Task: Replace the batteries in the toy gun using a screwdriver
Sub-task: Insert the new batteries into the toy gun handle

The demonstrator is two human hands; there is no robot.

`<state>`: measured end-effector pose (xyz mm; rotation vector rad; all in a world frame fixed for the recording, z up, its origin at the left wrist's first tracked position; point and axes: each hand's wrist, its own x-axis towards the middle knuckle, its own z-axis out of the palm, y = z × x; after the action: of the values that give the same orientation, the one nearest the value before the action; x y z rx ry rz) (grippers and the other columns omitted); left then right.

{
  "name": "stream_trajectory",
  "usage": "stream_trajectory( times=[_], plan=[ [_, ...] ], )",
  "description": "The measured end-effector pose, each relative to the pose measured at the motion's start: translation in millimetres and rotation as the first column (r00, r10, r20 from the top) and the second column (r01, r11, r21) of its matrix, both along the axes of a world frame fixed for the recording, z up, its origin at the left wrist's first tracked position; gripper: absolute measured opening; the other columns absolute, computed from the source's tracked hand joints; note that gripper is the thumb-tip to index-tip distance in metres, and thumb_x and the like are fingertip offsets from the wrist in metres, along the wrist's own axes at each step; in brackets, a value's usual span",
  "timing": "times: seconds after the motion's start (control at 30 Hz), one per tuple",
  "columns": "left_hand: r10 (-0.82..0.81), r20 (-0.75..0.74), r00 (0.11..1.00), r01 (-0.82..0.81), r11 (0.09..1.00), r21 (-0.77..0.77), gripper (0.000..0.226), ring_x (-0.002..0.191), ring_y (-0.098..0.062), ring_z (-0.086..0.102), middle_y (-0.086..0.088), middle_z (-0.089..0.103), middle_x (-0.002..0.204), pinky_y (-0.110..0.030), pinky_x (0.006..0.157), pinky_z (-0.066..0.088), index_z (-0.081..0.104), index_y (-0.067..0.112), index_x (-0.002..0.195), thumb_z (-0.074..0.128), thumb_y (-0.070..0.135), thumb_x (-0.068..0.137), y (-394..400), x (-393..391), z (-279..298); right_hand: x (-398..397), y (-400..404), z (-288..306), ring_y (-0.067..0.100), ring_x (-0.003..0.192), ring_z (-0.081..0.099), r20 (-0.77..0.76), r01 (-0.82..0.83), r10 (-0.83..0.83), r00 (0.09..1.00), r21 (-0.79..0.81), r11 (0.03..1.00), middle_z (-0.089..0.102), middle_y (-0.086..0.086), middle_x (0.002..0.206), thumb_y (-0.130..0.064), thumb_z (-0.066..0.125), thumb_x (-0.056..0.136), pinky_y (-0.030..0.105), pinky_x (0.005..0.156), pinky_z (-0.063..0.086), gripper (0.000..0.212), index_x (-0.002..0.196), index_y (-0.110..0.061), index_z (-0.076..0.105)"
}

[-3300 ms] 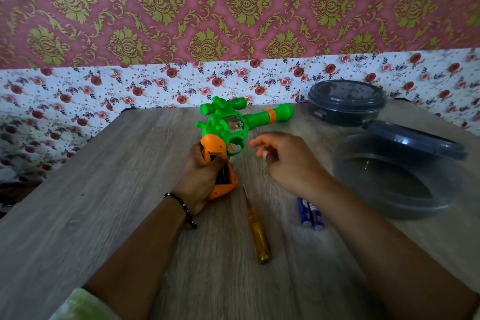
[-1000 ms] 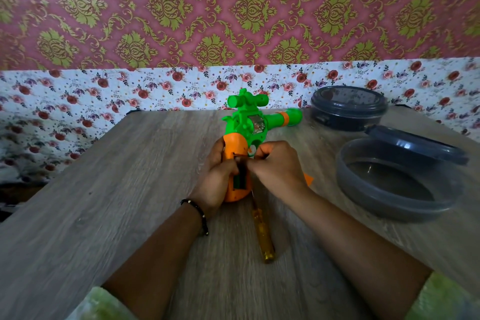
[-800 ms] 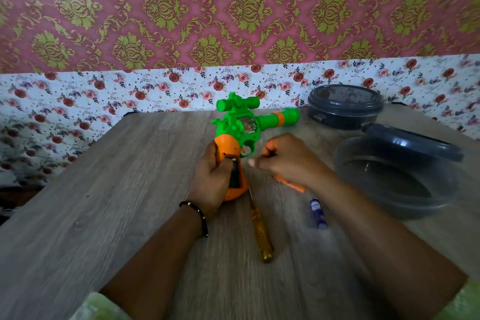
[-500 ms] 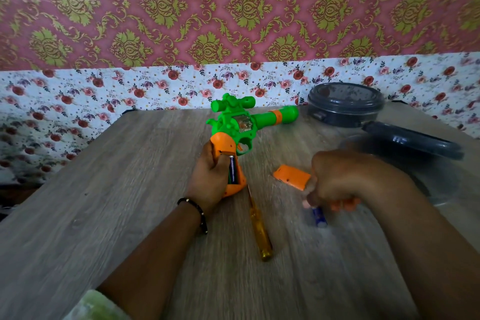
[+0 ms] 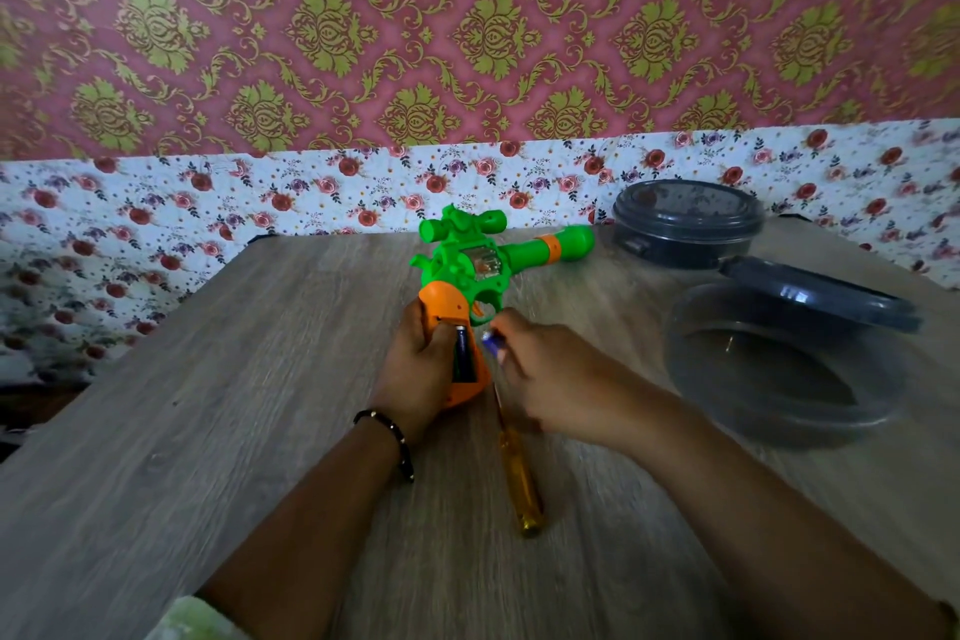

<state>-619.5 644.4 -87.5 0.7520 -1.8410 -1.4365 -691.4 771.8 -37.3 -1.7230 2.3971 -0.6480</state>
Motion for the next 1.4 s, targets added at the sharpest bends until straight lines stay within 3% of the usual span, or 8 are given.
stream_trajectory(
  times=[0.1, 0.27, 0.47, 0.67, 0.87, 0.97, 1.23, 1.4],
  plan=[
    [0.027, -0.027, 0.999, -0.027, 1.0, -0.01, 0.046, 0.095, -0.042, 0.065, -0.025, 0.066, 0.099, -0.061, 0.086, 0.051, 0.055, 0.009, 0.106, 0.05, 0.043, 0.077, 2.5, 0.2, 1.9, 2.5, -9.4, -14.2, 0.034, 0.096, 0.054, -0.134, 0.013, -0.024, 0.991, -0.078, 0.997, 0.053, 0.014, 0.105, -0.015, 0.043, 0.094, 0.036, 0.076, 0.042, 0.024, 0.117, -0.014, 0.05],
    [0.0, -0.051, 0.999, 0.002, 0.999, 0.039, 0.035, 0.079, -0.029, 0.059, -0.03, 0.06, 0.091, -0.058, 0.082, 0.051, 0.053, 0.0, 0.103, 0.048, 0.028, 0.082, 0.1, -0.4, 1.4, 7.1, -14.7, -19.1, 0.028, 0.095, 0.057, -0.047, 0.054, -0.077, 0.996, -0.376, 0.925, 0.063, 0.01, 0.098, -0.017, 0.059, 0.087, 0.035, 0.079, 0.043, 0.014, 0.1, -0.012, 0.059],
    [-0.02, -0.052, 0.998, 0.023, 0.998, 0.052, 0.035, 0.072, -0.025, 0.049, -0.018, 0.054, 0.08, -0.044, 0.066, 0.043, 0.049, -0.002, 0.096, 0.047, 0.028, 0.077, -4.0, -0.8, -3.1, 10.3, -11.2, -16.0, 0.02, 0.091, 0.062, -0.01, -0.004, -0.001, 1.0, -0.449, 0.894, 0.07, 0.006, 0.095, -0.017, 0.068, 0.08, 0.03, 0.078, 0.045, 0.016, 0.095, -0.013, 0.067],
    [-0.047, -0.03, 0.998, 0.049, 0.998, 0.038, 0.01, 0.067, -0.014, 0.052, 0.0, 0.053, 0.079, -0.026, 0.056, 0.043, 0.049, 0.012, 0.104, 0.039, 0.012, 0.103, 1.8, 2.9, 6.5, 13.0, -10.7, -17.1, 0.02, 0.099, 0.058, -0.083, -0.097, 0.078, 0.993, -0.261, 0.961, 0.065, 0.005, 0.106, -0.025, 0.063, 0.085, 0.033, 0.084, 0.047, 0.026, 0.109, -0.017, 0.064],
    [-0.032, -0.081, 0.996, 0.039, 0.996, 0.084, 0.036, 0.071, -0.027, 0.047, -0.018, 0.049, 0.076, -0.048, 0.064, 0.042, 0.051, 0.005, 0.093, 0.049, 0.037, 0.075, -3.4, 1.0, -1.3, 10.0, -11.2, -18.5, 0.024, 0.096, 0.061, -0.019, -0.105, 0.104, 0.994, -0.299, 0.949, 0.068, 0.01, 0.103, -0.012, 0.055, 0.089, 0.037, 0.083, 0.047, 0.02, 0.104, -0.012, 0.068],
    [-0.017, -0.055, 0.998, 0.022, 0.995, 0.095, 0.021, 0.072, -0.026, 0.053, -0.013, 0.055, 0.075, -0.052, 0.069, 0.046, 0.054, 0.019, 0.085, 0.048, 0.037, 0.076, -6.8, -0.1, -4.2, 10.6, -13.1, -22.8, 0.019, 0.089, 0.062, 0.011, -0.056, 0.063, 0.998, -0.341, 0.938, 0.07, 0.005, 0.095, -0.014, 0.059, 0.086, 0.035, 0.079, 0.049, 0.012, 0.095, -0.016, 0.068],
    [-0.061, -0.052, 0.997, 0.067, 0.99, 0.124, 0.03, 0.078, -0.028, 0.057, -0.023, 0.058, 0.085, -0.066, 0.08, 0.049, 0.053, 0.011, 0.095, 0.052, 0.035, 0.077, -12.9, -2.7, -10.8, 12.1, -19.0, -27.0, 0.02, 0.084, 0.059, -0.039, -0.032, 0.017, 0.999, -0.409, 0.912, 0.065, 0.006, 0.088, -0.011, 0.06, 0.084, 0.034, 0.073, 0.047, 0.003, 0.085, -0.011, 0.063],
    [-0.065, -0.172, 0.983, 0.104, 0.968, 0.23, 0.031, 0.08, -0.026, 0.059, -0.01, 0.06, 0.083, -0.043, 0.072, 0.051, 0.055, 0.019, 0.093, 0.042, 0.046, 0.087, -4.9, -4.2, -5.6, 10.7, -23.4, -29.4, 0.029, 0.085, 0.056, -0.185, -0.075, 0.005, 0.983, -0.371, 0.926, 0.062, 0.011, 0.084, -0.004, 0.058, 0.075, 0.037, 0.07, 0.045, 0.004, 0.076, -0.007, 0.06]
  ],
)
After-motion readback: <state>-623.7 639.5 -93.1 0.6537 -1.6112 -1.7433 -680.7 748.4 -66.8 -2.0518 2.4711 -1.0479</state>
